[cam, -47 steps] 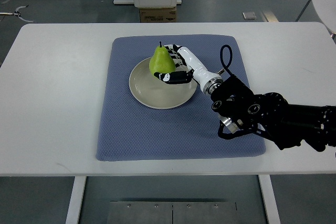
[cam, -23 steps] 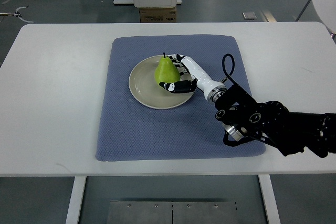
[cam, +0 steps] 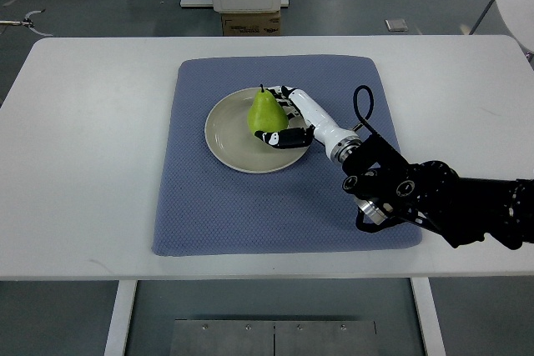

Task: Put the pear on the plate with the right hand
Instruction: 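Lower the pear onto the plate and open the right hand's fingers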

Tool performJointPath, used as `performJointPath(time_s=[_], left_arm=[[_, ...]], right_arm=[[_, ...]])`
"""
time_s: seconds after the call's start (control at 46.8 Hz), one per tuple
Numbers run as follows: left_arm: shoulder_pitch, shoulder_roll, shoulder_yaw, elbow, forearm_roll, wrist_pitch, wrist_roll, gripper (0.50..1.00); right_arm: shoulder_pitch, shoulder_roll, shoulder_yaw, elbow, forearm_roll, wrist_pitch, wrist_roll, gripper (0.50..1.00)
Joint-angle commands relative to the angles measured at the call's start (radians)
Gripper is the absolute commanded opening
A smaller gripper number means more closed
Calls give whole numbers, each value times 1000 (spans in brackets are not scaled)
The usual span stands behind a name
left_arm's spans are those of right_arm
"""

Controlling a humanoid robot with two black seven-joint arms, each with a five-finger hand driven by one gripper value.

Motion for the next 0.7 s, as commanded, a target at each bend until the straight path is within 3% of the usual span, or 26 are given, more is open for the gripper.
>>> performJointPath(time_s=[0.0,0.235,0.683], left_arm=[[0,0,0,0,0,0,-1,1000],[0,0,0,0,0,0,1,1000],[0,0,0,0,0,0,-1,1000]], right_arm=[[-1,0,0,1,0,-3,1,719],[0,0,1,7,0,-5,1,784],[-4,0,1,12,2,-14,15,822]])
